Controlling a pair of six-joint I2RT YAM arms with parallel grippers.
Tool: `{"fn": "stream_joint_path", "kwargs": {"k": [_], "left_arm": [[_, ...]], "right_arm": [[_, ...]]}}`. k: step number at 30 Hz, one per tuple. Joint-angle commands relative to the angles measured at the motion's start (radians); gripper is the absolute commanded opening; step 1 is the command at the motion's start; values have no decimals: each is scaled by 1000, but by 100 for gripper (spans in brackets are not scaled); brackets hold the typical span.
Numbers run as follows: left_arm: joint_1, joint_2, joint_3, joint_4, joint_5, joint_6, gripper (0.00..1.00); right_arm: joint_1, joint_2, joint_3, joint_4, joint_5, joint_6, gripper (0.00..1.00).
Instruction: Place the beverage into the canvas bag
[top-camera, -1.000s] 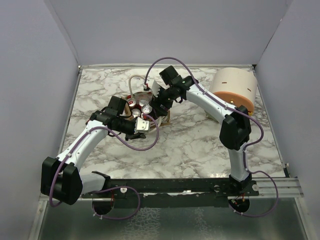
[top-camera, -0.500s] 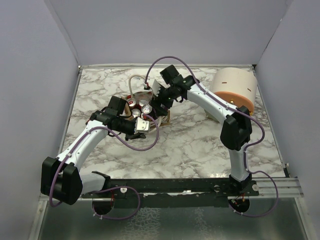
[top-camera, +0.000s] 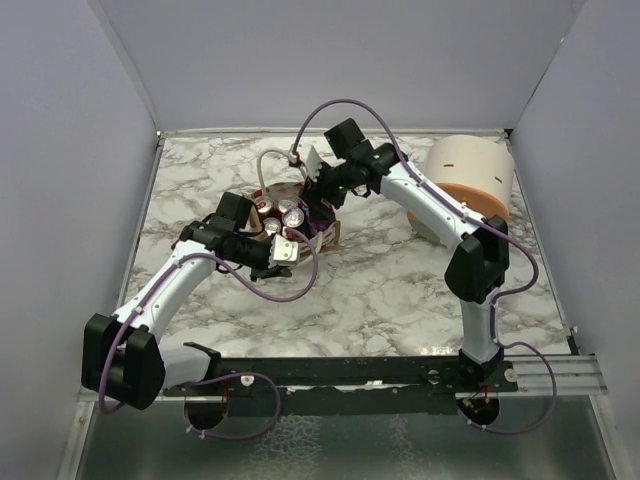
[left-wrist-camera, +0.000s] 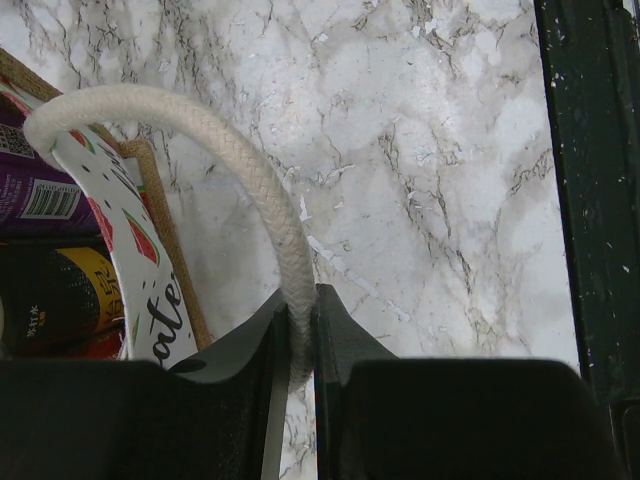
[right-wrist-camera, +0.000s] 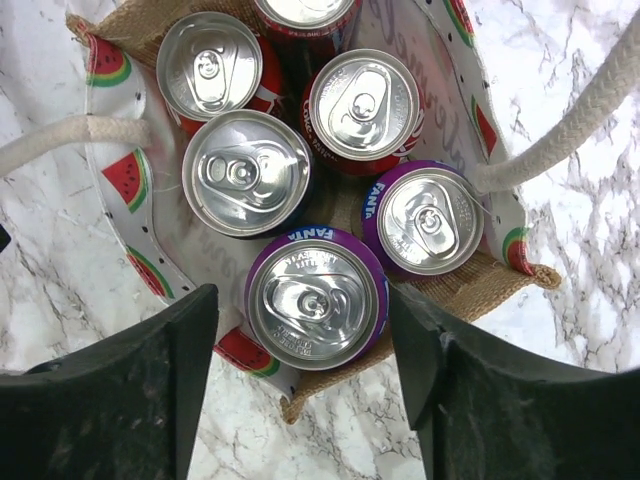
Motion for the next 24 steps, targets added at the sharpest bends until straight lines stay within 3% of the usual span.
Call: {"fn": "stream_joint_path", "kwargs": {"k": [1, 9, 24], "left_arm": [[0, -18, -13, -43, 56, 12, 15], [0, -22, -14, -44, 54, 13, 15], [1, -20, -12, -45, 58, 13, 15]], "right_arm": [[-1, -16, 35, 19, 13, 15, 62], [-1, -10, -11, 27, 51, 2, 43], [-1, -42, -197, 92, 100, -12, 37]]}}
